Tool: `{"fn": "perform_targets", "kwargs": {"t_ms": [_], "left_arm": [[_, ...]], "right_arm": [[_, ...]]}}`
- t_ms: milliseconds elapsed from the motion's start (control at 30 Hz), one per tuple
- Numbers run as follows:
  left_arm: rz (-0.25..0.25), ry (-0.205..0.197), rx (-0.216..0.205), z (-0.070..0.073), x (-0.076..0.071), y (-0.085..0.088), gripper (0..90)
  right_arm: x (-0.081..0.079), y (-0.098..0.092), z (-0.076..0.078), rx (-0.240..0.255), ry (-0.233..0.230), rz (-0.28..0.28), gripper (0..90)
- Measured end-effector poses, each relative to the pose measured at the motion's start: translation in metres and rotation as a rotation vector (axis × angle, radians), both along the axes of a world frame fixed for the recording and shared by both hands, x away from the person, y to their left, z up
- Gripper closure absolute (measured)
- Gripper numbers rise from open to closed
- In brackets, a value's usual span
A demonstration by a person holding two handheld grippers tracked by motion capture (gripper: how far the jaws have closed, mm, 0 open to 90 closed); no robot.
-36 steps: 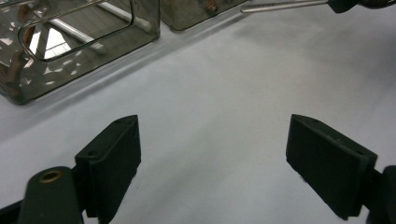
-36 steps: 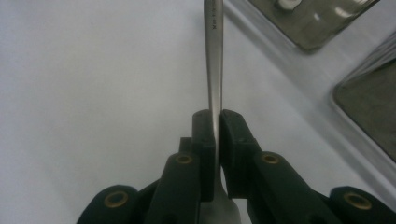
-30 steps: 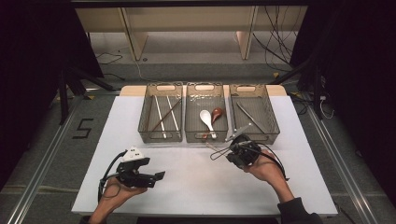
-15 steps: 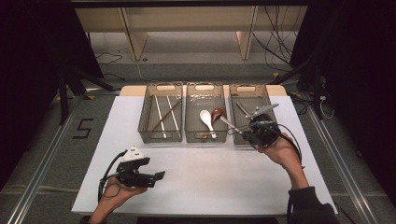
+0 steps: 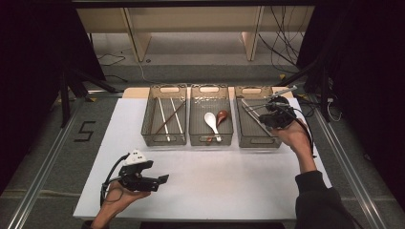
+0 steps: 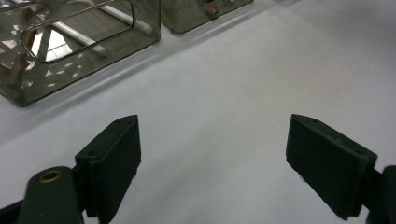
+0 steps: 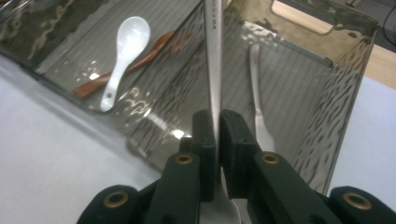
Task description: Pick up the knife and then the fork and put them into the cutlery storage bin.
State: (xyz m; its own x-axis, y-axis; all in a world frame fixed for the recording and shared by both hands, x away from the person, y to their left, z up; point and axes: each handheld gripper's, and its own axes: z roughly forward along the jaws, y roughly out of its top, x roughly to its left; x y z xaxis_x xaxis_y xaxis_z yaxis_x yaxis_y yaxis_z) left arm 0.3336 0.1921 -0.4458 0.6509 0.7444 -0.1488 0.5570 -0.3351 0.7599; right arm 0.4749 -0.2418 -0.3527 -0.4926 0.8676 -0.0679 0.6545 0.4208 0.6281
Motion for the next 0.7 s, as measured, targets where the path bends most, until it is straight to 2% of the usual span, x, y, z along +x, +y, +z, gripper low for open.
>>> {"fn": "perform_targets", "kwargs": {"t_ms": [367,700], "left_arm": [[0.006,-0.009,-0.019,0.001,-0.001,0.002,17.5],[0.011,-0.007,-0.025,0.001,-0.002,0.002,17.6]], "right_arm": [[0.023,0.001,-0.006,-0.007,-0.005,-0.044,85.4],[0.036,0.003,-0.017,-0.024,0.017,-0.068,85.3]]}}
